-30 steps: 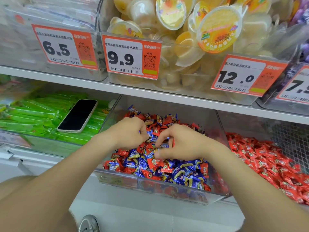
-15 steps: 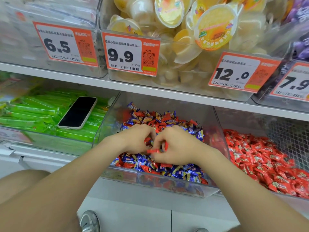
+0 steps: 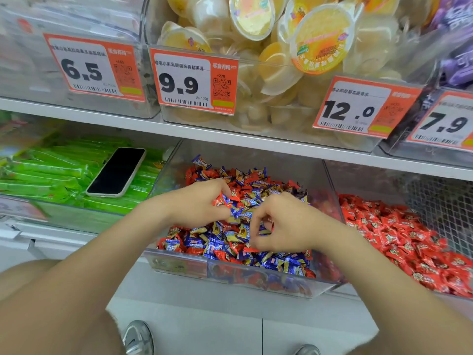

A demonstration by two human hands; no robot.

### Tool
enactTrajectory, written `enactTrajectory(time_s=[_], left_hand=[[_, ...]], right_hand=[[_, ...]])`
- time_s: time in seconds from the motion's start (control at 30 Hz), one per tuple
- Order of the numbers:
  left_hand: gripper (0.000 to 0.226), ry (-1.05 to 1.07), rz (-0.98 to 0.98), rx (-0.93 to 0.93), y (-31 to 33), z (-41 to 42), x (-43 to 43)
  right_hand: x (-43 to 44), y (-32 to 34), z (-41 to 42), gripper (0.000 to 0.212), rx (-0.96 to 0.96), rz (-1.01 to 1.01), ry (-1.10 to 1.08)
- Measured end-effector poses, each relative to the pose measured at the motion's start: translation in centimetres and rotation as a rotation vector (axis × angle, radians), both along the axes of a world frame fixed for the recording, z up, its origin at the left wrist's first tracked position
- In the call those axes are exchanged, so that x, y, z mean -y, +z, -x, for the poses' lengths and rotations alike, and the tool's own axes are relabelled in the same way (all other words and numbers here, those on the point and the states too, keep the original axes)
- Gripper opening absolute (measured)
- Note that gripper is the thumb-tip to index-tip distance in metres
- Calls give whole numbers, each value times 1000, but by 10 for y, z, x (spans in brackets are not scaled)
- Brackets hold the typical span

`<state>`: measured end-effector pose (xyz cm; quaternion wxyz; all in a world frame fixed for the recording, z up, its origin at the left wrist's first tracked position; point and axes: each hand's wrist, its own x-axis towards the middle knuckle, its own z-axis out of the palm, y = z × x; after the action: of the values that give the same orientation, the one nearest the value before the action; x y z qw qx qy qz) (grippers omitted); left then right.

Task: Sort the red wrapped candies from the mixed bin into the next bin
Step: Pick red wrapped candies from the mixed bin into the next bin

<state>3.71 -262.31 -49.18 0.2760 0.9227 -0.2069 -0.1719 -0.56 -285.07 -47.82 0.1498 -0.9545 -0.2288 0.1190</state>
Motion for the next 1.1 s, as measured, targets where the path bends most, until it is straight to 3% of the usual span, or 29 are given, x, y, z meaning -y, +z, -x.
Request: enactTrajectory(time_s=[0.13,0.2,0.27,0.43,0.5,0.57,0.67,0.73,0.9,1.07,1.1], left_hand=[[15,18,153,-156,7,11,-4],[15,25,164,-197,9,15,-6],[16,33,171,-228,9,18,-8],[34,3,79,-208,11,22,-13],[23,-54,32,-213,14,23,-16],[9,-105,-38,-198,17,24,-21],[11,-117,-224,-37,19,25,-26],[24,-89,-324,47,17,25,-26],[29,-122,-557,49,12,23,-16],[14,-184,-590,10,9,15,-14],[15,-189,-574,4,9,15,-14]], right_hand=[[-8,-10,2,48,80,223,48],[-12,-14,1,41,86,239,72],[-14,-13,-3,19,82,169,49],[-12,2,-8,30,117,-166,-113],[-13,8,-5,19,43,-228,-111],[-16,8,-2,15,-96,-241,-68],[-24,1,-1,20,-232,-217,39],[-29,-4,-1,12,-235,-155,100],[-42,-10,-2,26,-186,60,151],[-50,-5,1,7,-156,-77,115],[-49,-1,2,11,-145,-130,67]])
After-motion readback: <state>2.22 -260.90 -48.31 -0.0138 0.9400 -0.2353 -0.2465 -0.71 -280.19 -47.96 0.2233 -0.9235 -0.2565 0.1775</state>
